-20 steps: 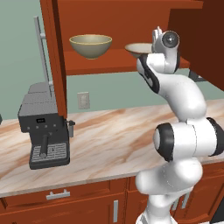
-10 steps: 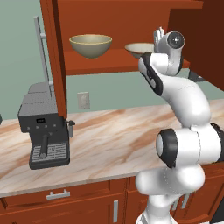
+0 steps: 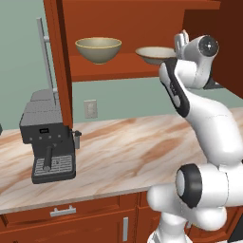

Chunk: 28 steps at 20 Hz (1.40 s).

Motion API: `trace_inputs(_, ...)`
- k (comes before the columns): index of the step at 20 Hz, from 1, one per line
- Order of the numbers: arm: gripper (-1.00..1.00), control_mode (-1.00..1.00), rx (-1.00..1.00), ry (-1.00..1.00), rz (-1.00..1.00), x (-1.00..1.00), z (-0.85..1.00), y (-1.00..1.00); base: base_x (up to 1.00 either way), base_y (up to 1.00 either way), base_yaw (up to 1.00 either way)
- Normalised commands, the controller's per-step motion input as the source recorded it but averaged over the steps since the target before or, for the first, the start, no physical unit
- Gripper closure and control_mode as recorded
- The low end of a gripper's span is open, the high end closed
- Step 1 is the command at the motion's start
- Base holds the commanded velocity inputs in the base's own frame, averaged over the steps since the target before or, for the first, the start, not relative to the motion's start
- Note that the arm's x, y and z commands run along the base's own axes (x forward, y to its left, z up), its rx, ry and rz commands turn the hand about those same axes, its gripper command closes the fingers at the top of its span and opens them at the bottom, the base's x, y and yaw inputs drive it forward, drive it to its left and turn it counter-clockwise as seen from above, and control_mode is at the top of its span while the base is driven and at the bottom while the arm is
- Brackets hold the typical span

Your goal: Open the cabinet. Pick the bowls from the counter and place them in the cabinet. Then close the cabinet.

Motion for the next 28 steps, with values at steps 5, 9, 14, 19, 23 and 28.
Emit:
trace_inputs(5, -1.0, -1.0, 0.0, 0.0, 0.06, -0.8, 0.18, 0.0, 0.0, 0.0, 0.0)
trace_inputs(9, -1.0, -1.0, 0.0, 0.0, 0.05, -0.8, 0.21, 0.0, 0.0, 0.0, 0.0)
trace_inputs(14, -1.0, -1.0, 0.0, 0.0, 0.06, -0.86, 0.12, 0.0, 0.0, 0.0, 0.0)
trace_inputs(19, -1.0, -1.0, 0.0, 0.02, 0.06, -0.79, 0.03, 0.0, 0.0, 0.0, 0.0)
trace_inputs(23, -1.0, -1.0, 0.0, 0.0, 0.06, -0.82, 0.0, 0.0, 0.0, 0.0, 0.0)
trace_inputs(28, -1.0, -1.0, 0.0, 0.03, 0.05, -0.64, 0.03, 0.0, 0.0, 0.0, 0.0)
